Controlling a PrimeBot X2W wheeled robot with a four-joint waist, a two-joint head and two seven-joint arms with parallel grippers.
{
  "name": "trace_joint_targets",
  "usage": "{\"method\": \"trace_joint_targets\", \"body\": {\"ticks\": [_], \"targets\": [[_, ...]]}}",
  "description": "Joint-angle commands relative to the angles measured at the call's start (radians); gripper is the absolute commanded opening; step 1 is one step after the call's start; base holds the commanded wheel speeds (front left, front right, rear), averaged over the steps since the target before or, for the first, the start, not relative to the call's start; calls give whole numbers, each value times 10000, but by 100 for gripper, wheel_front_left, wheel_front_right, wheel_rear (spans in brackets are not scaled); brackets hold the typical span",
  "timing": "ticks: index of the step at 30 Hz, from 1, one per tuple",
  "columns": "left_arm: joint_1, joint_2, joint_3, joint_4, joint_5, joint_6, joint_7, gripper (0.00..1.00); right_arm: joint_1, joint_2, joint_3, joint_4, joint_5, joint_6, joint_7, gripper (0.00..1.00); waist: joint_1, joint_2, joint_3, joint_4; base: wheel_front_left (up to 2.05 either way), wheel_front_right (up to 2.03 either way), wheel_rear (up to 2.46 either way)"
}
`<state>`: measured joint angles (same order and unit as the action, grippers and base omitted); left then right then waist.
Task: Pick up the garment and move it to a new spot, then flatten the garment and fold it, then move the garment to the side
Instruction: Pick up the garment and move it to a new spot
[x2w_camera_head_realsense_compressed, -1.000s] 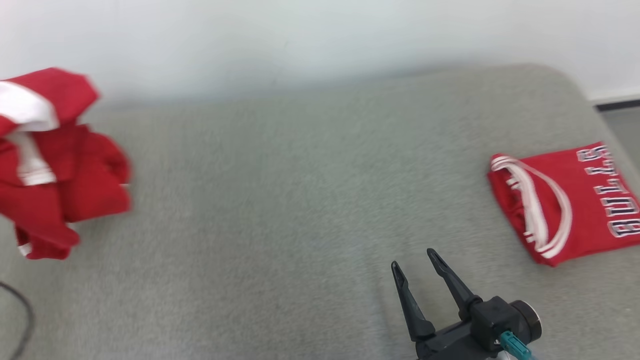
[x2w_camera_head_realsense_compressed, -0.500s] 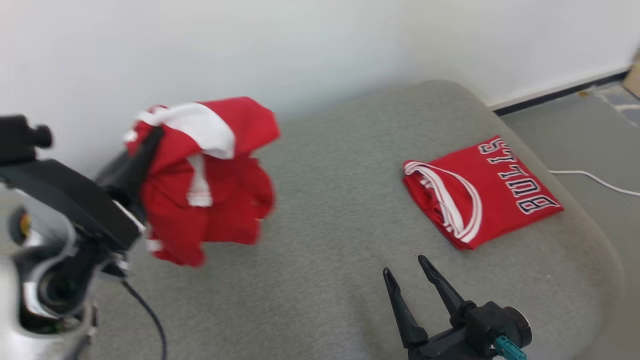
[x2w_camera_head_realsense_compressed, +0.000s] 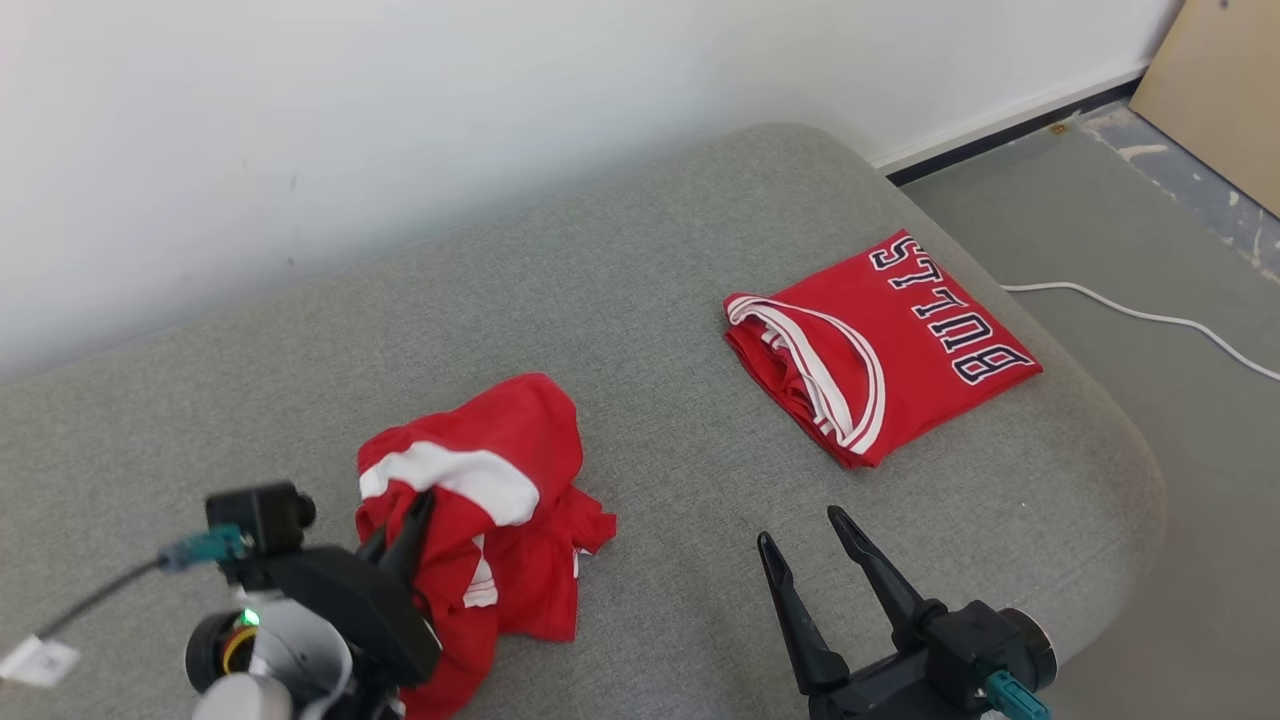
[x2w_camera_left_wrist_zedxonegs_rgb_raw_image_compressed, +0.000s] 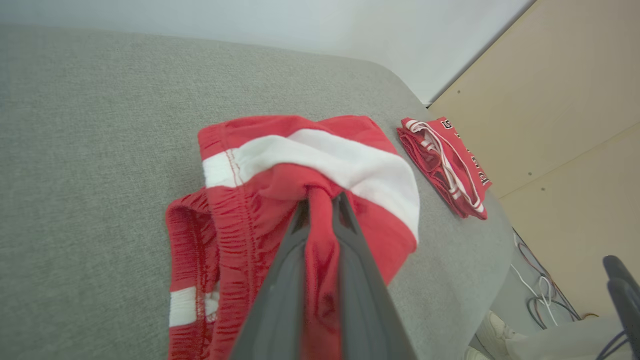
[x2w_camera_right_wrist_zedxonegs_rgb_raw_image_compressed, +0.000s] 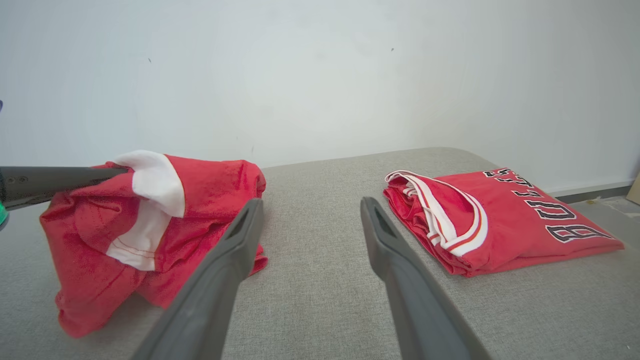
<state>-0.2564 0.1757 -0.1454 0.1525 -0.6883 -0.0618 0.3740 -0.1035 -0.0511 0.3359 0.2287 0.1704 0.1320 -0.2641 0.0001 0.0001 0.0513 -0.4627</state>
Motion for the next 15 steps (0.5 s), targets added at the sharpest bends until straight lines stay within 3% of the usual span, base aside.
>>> {"method": "trace_joint_targets", "body": {"ticks": [1,2,3,4,10,15], "targets": [[107,-26,-22,169,279,25,-286,0,-26,12,14,-21,33,-28,2,100,-1,-1,61,-57,0,0,0],[166,-89,-145,528,581,72,-727,0,-8,12,9,-25,37,-28,2,100,-1,-1,60,-49,0,0,0],[213,-201,-262,866,837,82,-1178,17,14,11,-11,-26,33,-28,2,100,-1,-1,50,-25,0,0,0],[248,-301,-368,1199,1108,152,-1607,100,41,13,-44,-33,21,-28,1,100,-1,-1,30,22,0,0,0],[371,-836,-709,2401,1921,349,-4335,100,187,11,-419,-41,-174,-28,2,100,-1,-1,-264,603,0,0,0],[703,-890,-656,2249,2230,405,-5863,100,237,8,-610,-41,-382,-28,2,100,-1,-1,-548,1101,0,0,0]]}}
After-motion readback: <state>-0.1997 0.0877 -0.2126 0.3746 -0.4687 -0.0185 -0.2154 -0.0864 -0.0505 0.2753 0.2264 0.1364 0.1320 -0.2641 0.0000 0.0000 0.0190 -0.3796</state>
